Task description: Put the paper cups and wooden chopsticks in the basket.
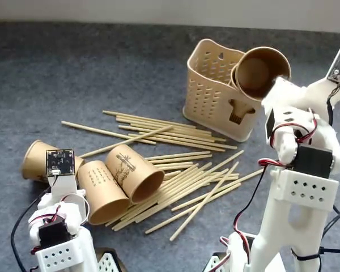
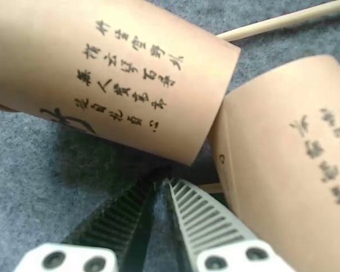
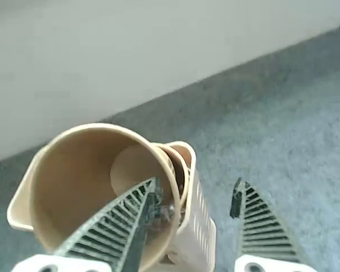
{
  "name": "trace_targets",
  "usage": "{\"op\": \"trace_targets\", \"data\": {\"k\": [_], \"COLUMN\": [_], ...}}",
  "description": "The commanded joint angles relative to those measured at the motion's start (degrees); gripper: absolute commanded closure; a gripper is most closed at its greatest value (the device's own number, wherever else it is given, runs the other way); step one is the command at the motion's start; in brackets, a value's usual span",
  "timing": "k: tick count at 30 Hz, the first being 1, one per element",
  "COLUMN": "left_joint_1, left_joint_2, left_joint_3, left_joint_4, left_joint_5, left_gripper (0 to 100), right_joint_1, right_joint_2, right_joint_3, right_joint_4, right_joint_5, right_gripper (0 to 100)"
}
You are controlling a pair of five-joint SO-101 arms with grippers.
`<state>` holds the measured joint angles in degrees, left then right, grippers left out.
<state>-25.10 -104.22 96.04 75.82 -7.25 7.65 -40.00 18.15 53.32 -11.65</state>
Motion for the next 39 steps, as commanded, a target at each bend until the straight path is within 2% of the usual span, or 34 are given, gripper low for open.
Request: {"op": "trace_targets", "data": {"k": [1,6,11,17,31,39], "left_joint_1": [0.84,0.84,0.84,0.84,0.84,0.84], "left_joint_2": [-0.84,-0.84,-0.84,-0.84,-0.84,-0.84], "left_joint_3": [1.10,1.10,1.10,1.10,1.10,1.10], "left_joint_4": [0.09,0.09,0.09,0.09,0.09,0.09], "left_joint_5": [-0.26,-0.26,-0.26,-0.26,-0.26,-0.26], "left_gripper": [99,99,99,99,99,99], "right_joint_1": [-1.63,-4.00,-4.70,-4.44,-6.20,-5.93], "right_joint_2": [-0.04,1.36,8.84,15.87,8.48,12.35], "right_joint_3": [-2.42,-2.68,-2.95,-2.95,-2.95,-2.59], "right_joint_4": [-7.60,-8.48,-9.19,-18.24,-19.47,-24.04], "right_joint_5": [-0.09,-0.09,0.00,0.00,0.00,0.00], "right_gripper": [78.8,78.8,78.8,78.8,78.8,78.8]}}
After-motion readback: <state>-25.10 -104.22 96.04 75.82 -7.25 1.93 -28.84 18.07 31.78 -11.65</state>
